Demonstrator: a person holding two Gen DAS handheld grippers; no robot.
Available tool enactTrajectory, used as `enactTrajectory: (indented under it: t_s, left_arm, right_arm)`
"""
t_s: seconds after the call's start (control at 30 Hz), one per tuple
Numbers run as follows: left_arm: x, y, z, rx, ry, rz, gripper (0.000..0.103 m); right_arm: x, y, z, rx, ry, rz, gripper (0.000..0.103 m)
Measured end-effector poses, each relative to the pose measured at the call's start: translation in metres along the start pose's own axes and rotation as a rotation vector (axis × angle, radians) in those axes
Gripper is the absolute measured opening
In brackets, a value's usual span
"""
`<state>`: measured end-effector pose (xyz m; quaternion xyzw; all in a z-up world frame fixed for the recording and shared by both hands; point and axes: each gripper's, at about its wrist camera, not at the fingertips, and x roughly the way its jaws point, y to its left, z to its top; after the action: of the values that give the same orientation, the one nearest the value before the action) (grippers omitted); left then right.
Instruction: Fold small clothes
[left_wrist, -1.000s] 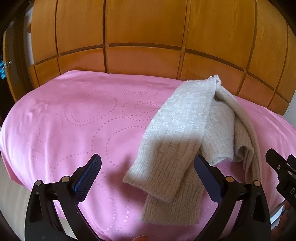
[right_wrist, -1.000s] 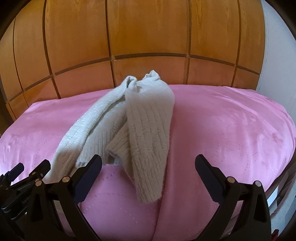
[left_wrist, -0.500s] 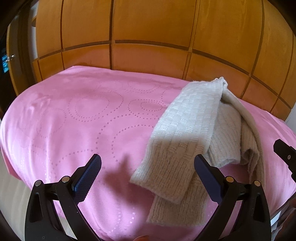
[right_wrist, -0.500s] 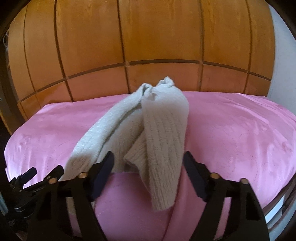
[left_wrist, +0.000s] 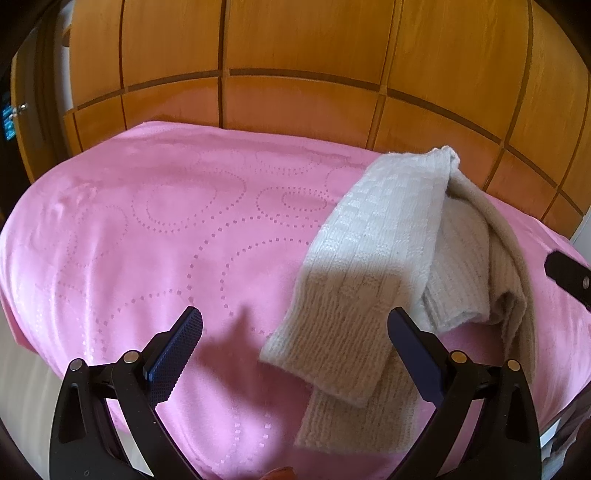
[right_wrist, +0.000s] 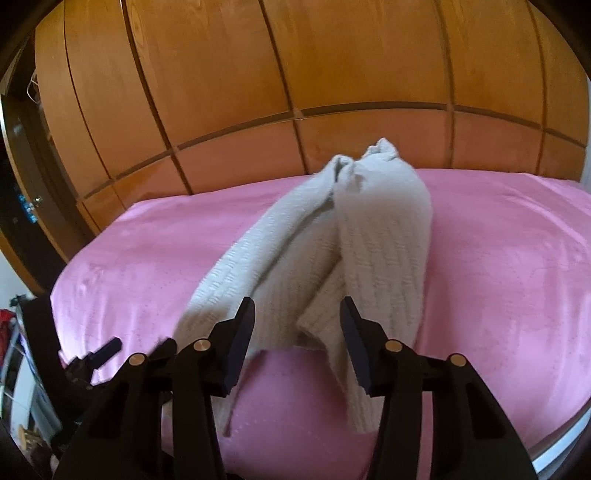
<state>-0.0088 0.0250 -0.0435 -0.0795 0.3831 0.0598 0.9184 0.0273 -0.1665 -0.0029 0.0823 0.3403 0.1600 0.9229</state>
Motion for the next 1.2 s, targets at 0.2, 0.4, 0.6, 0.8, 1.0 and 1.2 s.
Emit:
enactTrajectory:
  t_s: [0.2,0.4,0.6,0.8,1.0,1.2]
  left_arm:
    - [0.016,0.017,0.022,-0.036,-0.011,0.039,0.099]
    - [0.019,0.052,0.021,-0.114,0.008,0.087,0.099]
    - [0.020,0.068,0.018,-0.138,0.024,0.102,0.099]
    - [0.019,0.066,0.016,-0.093,0.030,0.011,0.099]
    - [0.018,0.030,0.008,0.070,0.070,-0.221,0.099]
    - [0.032,-0.007,-0.002,0.221,0.144,-0.246,0.093]
  right_arm:
    - [0.037,0.005,0.027,0.018,0.041,0.072,0.054]
    - [0.099,0.016,0.044,0.037,0.136,0.112,0.053]
    - [0.155,0.034,0.034,0.047,0.286,0.192,0.017]
    - [0.120,0.026,0.048,0.058,0.220,0.262,0.006]
    - [0.020,-0.072,0.102,0.122,-0.044,0.146,0.006]
    - [-0.042,-0.223,0.132,0.245,-0.205,-0.310,0.006]
